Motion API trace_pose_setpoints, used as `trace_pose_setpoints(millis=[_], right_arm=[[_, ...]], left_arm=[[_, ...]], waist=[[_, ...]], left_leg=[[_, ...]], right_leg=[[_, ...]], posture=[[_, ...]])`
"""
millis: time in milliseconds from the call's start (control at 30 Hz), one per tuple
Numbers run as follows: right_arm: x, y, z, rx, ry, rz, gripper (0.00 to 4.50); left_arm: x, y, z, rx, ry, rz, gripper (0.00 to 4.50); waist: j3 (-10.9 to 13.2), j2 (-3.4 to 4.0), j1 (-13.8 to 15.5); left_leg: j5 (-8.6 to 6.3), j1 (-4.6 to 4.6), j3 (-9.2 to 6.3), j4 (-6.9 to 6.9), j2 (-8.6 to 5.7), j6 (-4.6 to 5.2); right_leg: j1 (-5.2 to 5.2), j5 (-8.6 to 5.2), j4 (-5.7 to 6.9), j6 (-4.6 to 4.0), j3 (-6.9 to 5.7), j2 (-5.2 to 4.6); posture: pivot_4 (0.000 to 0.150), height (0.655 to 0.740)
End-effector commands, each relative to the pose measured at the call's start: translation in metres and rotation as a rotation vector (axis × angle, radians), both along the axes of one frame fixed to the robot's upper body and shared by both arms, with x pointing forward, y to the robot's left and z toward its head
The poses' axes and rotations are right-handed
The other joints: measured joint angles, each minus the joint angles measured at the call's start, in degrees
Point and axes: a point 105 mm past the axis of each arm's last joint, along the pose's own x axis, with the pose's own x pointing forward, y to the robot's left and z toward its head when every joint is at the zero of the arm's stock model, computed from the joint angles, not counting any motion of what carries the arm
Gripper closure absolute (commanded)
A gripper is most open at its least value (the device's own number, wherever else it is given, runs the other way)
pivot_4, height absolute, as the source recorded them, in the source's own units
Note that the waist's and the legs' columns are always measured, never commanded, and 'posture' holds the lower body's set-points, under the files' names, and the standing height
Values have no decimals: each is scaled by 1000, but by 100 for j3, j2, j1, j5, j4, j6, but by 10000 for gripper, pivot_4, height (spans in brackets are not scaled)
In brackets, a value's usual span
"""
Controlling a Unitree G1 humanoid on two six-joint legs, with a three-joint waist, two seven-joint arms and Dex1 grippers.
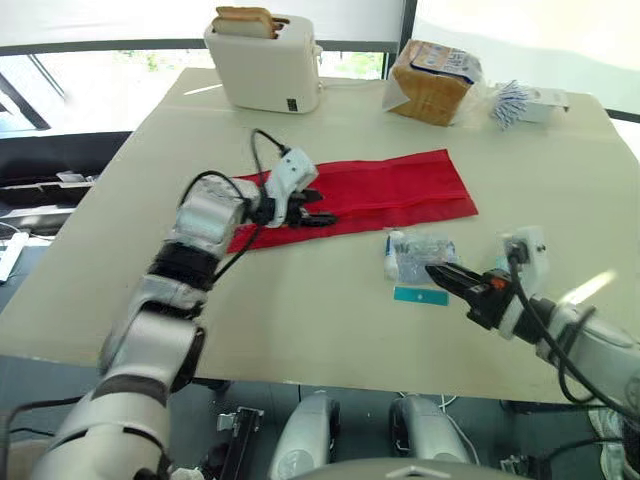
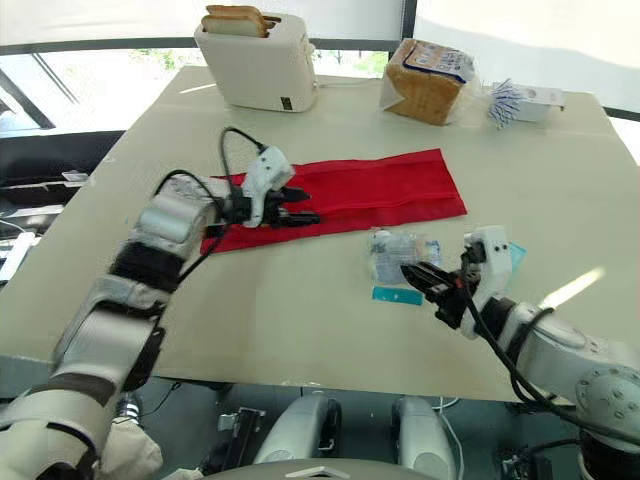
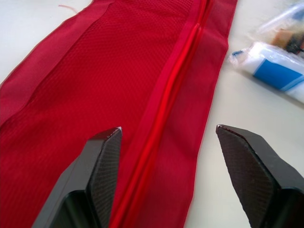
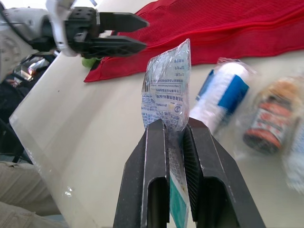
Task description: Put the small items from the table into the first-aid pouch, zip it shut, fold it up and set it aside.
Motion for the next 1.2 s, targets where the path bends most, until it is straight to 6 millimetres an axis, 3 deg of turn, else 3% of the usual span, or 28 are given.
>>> trace_pose_setpoints(millis=[33, 67, 167, 200, 233, 367, 600, 800, 1167, 1200], right_arm=[[-20, 0, 16, 23, -63, -37, 45000], [-23, 0, 16, 25, -61, -53, 45000], [-30, 1, 16, 36, -53, -86, 45000], [-32, 1, 15, 40, -49, -100, 45000], [-34, 1, 15, 44, -46, -113, 45000], [-39, 2, 14, 49, -43, -139, 45000], [-41, 0, 13, 46, -38, -151, 45000], [-42, 2, 12, 47, -32, -133, 45000], [-44, 1, 10, 46, -27, -135, 45000], [-43, 1, 10, 47, -28, -134, 45000]], left_arm=[[25, -25, 2, 66, -108, 27, 11148], [29, -32, 1, 80, -128, 33, 11148], [33, -45, -6, 126, -159, 2, 19238], [33, -49, -8, 148, -180, -15, 24888], [33, -53, -10, 154, -186, -31, 25957], [30, -66, -12, 182, -252, -112, 44618], [5, -93, -11, 165, -354, -401, 44618], [-18, -104, -13, 127, -458, -587, 44618], [-19, -158, -13, 112, -512, -537, 44618], [-18, -158, -12, 103, -498, -523, 41916]], waist=[[4, -6, -91], [4, -11, -80], [7, -16, -95], [7, -16, -121], [8, -17, -136], [8, -18, -133], [8, -19, -34], [8, -19, 1], [6, -22, 20], [7, -22, 9]], left_leg=[[0, 0, 0, 0, 0, 0], [-3, 3, -2, 2, 7, 6], [-3, 2, -4, 4, 7, 6], [-4, 2, 2, 4, 7, 7], [-4, 4, 5, 3, 7, 7], [-4, 5, 4, 3, 9, 7], [-4, 2, 6, 7, 7, 7], [-4, 4, 7, 8, 8, 7], [-7, -2, 4, 19, 2, 13], [-7, -2, 4, 19, 3, 13]], right_leg=[[0, 0, 0, 0, 0, 0], [1, 2, 8, 4, 6, 1], [0, 2, 9, 5, 3, 5], [0, 3, 8, 5, 6, 5], [-1, 3, 8, 6, 9, 5], [-1, 3, 10, 6, 8, 4], [0, 4, 7, 7, 8, 3], [1, 4, 8, 6, 8, 4], [5, 8, 4, 15, 7, 2], [5, 8, 5, 15, 7, 3]], posture=[[1500, 7400], [1500, 7400], [1500, 7400], [1500, 7400], [1500, 7400], [1500, 7400], [1500, 7400], [1500, 7400], [1500, 7400], [1500, 7400]])
